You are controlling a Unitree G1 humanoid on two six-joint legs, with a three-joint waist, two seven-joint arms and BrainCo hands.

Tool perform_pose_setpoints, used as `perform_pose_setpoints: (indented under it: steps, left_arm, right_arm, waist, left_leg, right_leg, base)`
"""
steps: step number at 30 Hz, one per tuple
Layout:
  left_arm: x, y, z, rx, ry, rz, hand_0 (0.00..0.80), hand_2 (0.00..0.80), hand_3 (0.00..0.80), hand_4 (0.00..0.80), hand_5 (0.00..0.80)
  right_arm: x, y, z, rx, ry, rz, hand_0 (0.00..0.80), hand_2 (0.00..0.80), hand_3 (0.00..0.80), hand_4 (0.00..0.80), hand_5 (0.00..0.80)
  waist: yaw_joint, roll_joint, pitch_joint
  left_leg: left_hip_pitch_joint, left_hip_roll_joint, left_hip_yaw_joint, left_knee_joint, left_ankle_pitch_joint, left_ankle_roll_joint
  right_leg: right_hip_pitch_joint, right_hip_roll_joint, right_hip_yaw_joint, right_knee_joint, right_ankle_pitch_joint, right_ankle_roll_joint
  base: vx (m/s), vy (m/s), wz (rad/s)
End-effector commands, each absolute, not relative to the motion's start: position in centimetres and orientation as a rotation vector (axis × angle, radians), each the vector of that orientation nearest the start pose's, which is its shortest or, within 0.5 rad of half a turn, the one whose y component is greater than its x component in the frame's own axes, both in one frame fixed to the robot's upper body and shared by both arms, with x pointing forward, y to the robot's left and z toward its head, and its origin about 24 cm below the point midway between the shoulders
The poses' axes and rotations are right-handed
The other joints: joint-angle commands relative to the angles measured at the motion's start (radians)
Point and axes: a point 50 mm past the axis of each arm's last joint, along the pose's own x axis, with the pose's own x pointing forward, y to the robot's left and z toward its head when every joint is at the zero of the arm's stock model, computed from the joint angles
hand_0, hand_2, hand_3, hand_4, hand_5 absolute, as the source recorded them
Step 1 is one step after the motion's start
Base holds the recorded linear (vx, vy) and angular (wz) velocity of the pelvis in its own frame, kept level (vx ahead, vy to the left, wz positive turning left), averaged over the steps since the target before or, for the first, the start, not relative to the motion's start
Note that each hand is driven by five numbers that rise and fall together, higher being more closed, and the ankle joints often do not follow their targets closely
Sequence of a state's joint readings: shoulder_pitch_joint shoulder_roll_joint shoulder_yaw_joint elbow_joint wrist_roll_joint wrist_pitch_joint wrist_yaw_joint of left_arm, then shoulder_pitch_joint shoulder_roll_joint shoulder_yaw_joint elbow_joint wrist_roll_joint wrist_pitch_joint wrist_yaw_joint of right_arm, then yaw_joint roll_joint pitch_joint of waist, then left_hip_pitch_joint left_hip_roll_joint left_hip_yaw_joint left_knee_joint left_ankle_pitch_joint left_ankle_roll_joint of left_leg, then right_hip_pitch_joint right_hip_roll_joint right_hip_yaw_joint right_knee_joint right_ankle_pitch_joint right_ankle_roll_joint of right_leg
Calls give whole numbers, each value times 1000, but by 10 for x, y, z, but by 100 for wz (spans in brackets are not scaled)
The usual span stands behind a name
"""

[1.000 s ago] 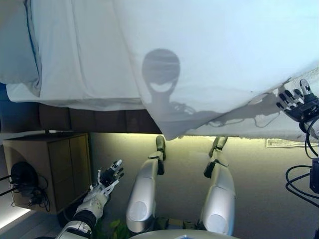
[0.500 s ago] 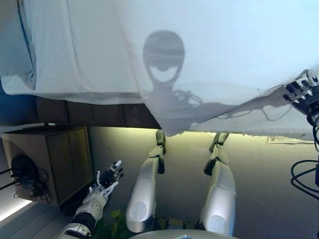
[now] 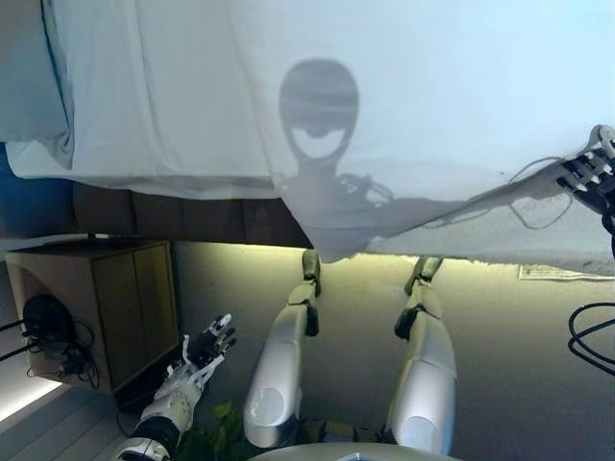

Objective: Make the bed neatly

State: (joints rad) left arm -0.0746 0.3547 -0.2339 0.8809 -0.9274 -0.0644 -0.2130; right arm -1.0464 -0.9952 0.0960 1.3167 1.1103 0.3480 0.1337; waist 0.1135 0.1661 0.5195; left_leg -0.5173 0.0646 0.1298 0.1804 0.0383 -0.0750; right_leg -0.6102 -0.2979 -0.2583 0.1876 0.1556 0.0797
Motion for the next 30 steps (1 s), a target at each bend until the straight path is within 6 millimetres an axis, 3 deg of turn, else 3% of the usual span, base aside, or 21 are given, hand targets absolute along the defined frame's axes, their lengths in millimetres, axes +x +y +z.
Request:
perform_pose_setpoints:
  steps: [1, 2, 10, 18, 19, 20, 30]
  left_arm:
    - [153, 256, -115, -447, 748, 192, 0, 0, 0, 0, 0]
    - [153, 257, -115, -446, 747, 191, 0, 0, 0, 0, 0]
    - [150, 262, -116, -435, 766, 208, 0, 0, 0, 0, 0]
    - [146, 263, -118, -433, 775, 213, 0, 0, 0, 0, 0]
    - [145, 263, -118, -432, 774, 213, 0, 0, 0, 0, 0]
    - [146, 263, -118, -432, 773, 211, 0, 0, 0, 0, 0]
    - [145, 264, -118, -435, 770, 214, 0, 0, 0, 0, 0]
  right_arm:
    - [319, -419, 282, 442, -176, -412, 0, 0, 0, 0, 0]
    - [318, -419, 285, 442, -183, -410, 0, 0, 0, 0, 0]
    - [319, -415, 298, 430, -206, -400, 0, 0, 0, 0, 0]
    - [320, -414, 297, 409, -194, -388, 0, 0, 0, 0, 0]
    - [320, -414, 300, 405, -209, -377, 593, 593, 593, 593, 593]
    - [321, -412, 302, 405, -220, -352, 800, 800, 800, 800, 800]
    - [324, -408, 295, 386, -224, -270, 800, 800, 800, 800, 800]
  waist:
    - [11, 30, 0]
    - [14, 30, 0]
    - [23, 19, 0]
    - [27, 16, 0]
    - [29, 16, 0]
    - [28, 17, 0]
    - [27, 21, 0]
  left_leg:
    - [31, 67, -48, -67, 52, -41]
    - [21, 69, -42, -71, 75, -35]
    - [56, 74, -46, -86, 79, -35]
    - [72, 76, -48, -94, 81, -33]
    - [71, 76, -48, -95, 81, -34]
    - [69, 77, -47, -94, 82, -34]
    - [60, 74, -46, -95, 84, -34]
  right_leg:
    - [19, -1, 53, 141, -154, 73]
    - [12, -2, 40, 134, -130, 63]
    - [50, -1, 28, 133, -136, 62]
    - [67, -1, 22, 136, -143, 60]
    - [67, -2, 22, 135, -143, 60]
    - [64, -4, 21, 137, -143, 60]
    - [59, -5, 22, 135, -143, 60]
  base:
    - [-57, 12, 2]
    - [-57, 6, 3]
    - [5, -14, 7]
    - [1, -3, 1]
    - [0, 0, 0]
    - [0, 0, 0]
    - [0, 0, 0]
